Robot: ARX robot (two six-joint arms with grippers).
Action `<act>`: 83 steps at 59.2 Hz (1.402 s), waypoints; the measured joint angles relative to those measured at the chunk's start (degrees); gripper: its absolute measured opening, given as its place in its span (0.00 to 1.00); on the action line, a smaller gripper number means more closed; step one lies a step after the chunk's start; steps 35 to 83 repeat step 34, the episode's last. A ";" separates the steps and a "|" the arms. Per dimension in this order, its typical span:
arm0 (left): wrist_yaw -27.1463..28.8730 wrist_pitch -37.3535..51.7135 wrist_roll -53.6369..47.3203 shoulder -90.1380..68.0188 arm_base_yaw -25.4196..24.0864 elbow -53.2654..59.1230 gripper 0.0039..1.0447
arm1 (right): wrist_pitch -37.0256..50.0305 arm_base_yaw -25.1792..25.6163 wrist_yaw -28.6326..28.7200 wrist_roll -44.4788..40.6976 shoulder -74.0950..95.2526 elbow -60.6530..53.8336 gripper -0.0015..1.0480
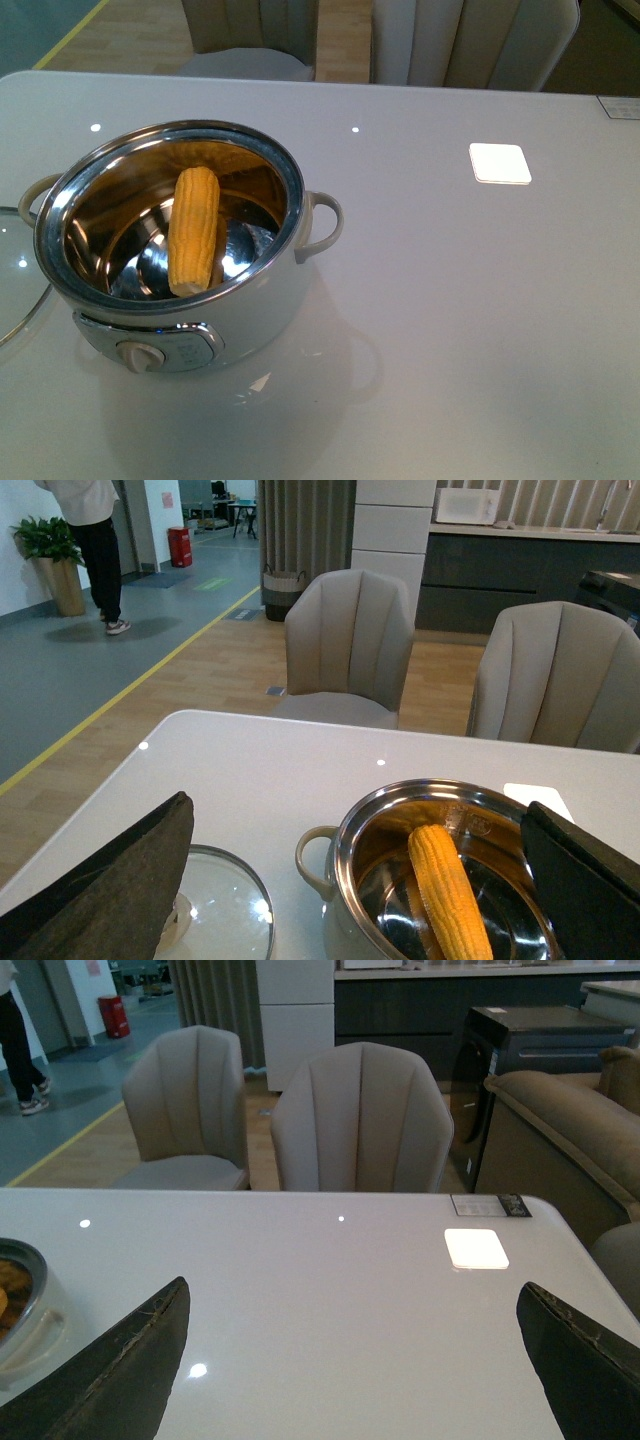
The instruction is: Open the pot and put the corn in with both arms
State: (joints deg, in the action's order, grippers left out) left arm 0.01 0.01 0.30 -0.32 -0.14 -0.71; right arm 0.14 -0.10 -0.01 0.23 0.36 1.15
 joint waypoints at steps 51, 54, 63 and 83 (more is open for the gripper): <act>0.00 0.00 0.00 0.00 0.00 0.00 0.94 | 0.00 0.00 0.00 0.00 0.00 0.00 0.92; 0.00 0.00 0.00 0.00 0.00 0.00 0.94 | 0.00 0.00 0.00 0.00 0.00 0.00 0.92; 0.00 0.00 0.00 0.00 0.00 0.00 0.94 | 0.00 0.00 0.00 0.00 0.00 0.00 0.92; 0.00 0.00 0.00 0.00 0.00 0.00 0.94 | 0.00 0.00 0.00 0.00 0.00 0.00 0.92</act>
